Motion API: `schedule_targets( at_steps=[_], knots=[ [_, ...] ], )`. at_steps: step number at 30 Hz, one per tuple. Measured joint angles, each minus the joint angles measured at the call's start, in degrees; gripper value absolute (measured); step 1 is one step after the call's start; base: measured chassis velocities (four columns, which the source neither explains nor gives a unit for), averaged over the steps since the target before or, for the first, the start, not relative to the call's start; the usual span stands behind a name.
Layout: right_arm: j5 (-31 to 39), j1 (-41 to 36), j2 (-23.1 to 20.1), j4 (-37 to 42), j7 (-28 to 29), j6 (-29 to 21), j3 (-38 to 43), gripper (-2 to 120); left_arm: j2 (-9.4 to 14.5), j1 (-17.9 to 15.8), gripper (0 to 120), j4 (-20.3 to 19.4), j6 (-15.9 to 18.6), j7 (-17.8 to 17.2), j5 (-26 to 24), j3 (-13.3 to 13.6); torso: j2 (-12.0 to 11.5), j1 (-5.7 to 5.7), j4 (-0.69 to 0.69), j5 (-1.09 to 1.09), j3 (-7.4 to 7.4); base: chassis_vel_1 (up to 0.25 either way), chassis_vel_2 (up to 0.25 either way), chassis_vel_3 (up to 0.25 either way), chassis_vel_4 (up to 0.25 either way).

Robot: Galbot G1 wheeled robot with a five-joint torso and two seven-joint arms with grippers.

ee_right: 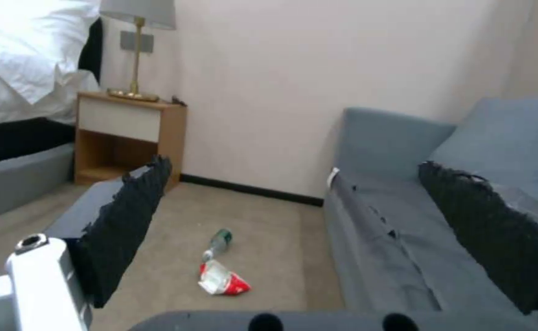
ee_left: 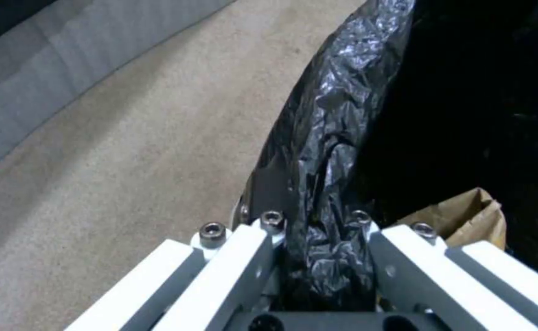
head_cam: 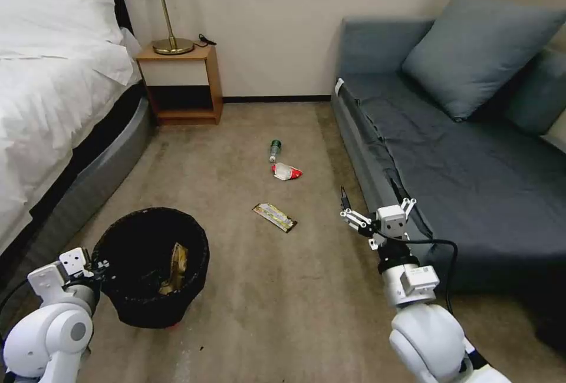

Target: Pick up the trash bin, then pick up the garbage on the floor and place it into the trash bin.

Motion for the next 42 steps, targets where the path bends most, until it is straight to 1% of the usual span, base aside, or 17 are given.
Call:
schedule_targets(
  at_steps=[6, 11, 16, 17, 19, 21, 28, 31, 42],
  knots=[
    [0.1, 0.7, 0.2, -0.9, -0.5, 0.2, -0.4, 100, 0.2, -0.2, 3, 0.0, 0.0, 0.0, 0.0, 0.0, 0.0, 0.0, 0.0, 0.0, 0.0, -0.056, 0.043, 0.052, -0.047],
    [0.4, 1.1, -0.1, -1.4, -0.8, 0.3, -0.8, 100, 0.3, -0.2, 3, 0.1, 0.0, 0.0, 0.0, 0.0, 0.0, 0.0, 0.0, 0.01, 0.0, -0.146, 0.146, 0.148, -0.169],
    [0.7, 1.6, -0.2, -1.8, -0.9, 0.3, -1.1, 100, 0.2, -0.2, 3, 0.1, 0.0, 0.1, 0.0, 0.0, 0.0, 0.0, 0.01, 0.01, 0.0, -0.228, 0.245, 0.242, -0.232],
    [0.8, 1.7, -0.4, -1.9, -0.9, 0.3, -1.2, 100, 0.2, -0.2, 3, 0.1, 0.0, 0.1, 0.0, 0.0, 0.0, 0.0, 0.0, -0.02, 0.01, -0.267, 0.281, 0.266, -0.26],
    [0.9, 1.9, -0.6, -2.2, -0.9, 0.3, -1.5, 100, 0.2, -0.2, 3, 0.1, 0.0, 0.1, -0.1, 0.0, 0.0, 0.0, -0.01, 0.03, 0.01, -0.267, 0.27, 0.265, -0.256],
    [0.9, 2.1, -0.7, -2.2, -0.9, 0.3, -1.6, 100, 0.1, -0.2, 3, 0.1, 0.0, 0.1, -0.1, 0.0, 0.0, 0.0, 0.0, 0.01, 0.01, -0.253, 0.245, 0.264, -0.274],
    [1.3, 2.9, -0.9, -2.5, -0.9, 0.2, -2.3, 100, 0.2, -0.2, 3, 0.1, 0.0, 0.1, 0.1, -0.8, 0.0, 0.0, -0.01, 0.01, 0.01, -0.251, 0.244, 0.249, -0.256],
    [1.4, 3.1, -0.9, -2.6, -1.0, 0.1, -2.5, 100, 0.2, -0.2, 3, 0.1, 0.0, 0.0, 0.2, -1.0, 0.0, 0.0, 0.01, 0.01, 0.01, -0.214, 0.241, 0.213, -0.239],
    [1.5, 4.0, -1.4, -3.2, -1.1, 0.0, -3.0, 100, 0.0, -0.1, 3, 0.1, 0.0, 0.0, 0.2, -1.0, 0.0, 0.0, 0.0, 0.0, 0.0, -0.195, 0.197, 0.182, -0.197]
  ],
)
